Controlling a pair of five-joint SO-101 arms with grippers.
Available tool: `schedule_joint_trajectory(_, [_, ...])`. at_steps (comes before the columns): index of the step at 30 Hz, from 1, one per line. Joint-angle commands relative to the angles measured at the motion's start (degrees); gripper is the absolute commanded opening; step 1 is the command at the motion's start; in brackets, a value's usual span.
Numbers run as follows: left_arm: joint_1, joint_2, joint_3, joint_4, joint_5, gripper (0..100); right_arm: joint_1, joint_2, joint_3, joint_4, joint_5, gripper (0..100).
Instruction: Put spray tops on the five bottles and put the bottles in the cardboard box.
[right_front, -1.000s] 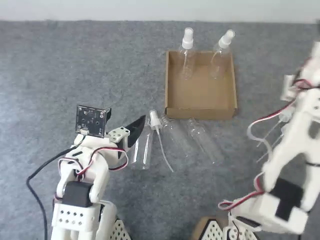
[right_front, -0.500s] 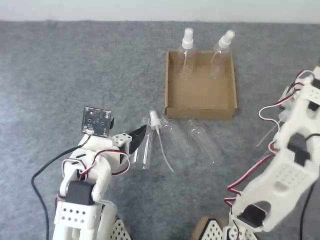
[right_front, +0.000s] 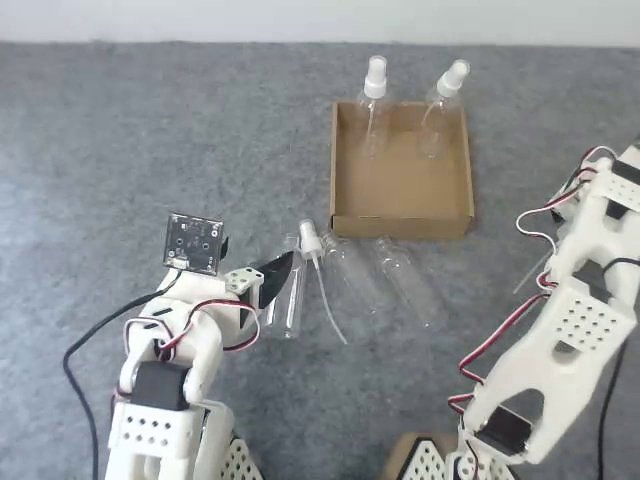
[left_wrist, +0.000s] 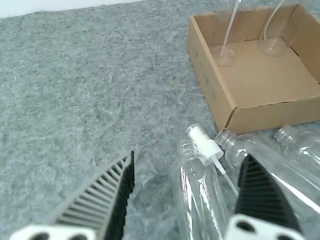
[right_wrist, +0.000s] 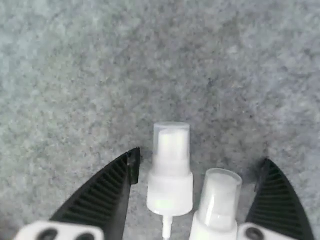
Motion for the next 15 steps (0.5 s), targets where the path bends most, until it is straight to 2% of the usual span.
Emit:
schedule_joint_trajectory(1, [-0.44, -0.7, -0.31, 0.26, -0.35, 31, 1.71, -0.84, -2.37, 4.0, -0.62, 30.7])
schedule_joint_trajectory(6, [-0.44, -0.7, -0.31, 0.26, -0.35, 31, 1.54, -0.92, -2.37, 8.66, -0.53, 29.6])
schedule_joint_trajectory(11, [-3.34, -0.7, -0.31, 0.0, -0.35, 31, 1.89, -0.92, -2.37, 8.4, -0.53, 18.8])
schedule_joint_trajectory(15, [-4.57, -0.7, -0.4, -0.09, -0.35, 31, 1.89, -0.92, -2.37, 8.4, -0.53, 16.5])
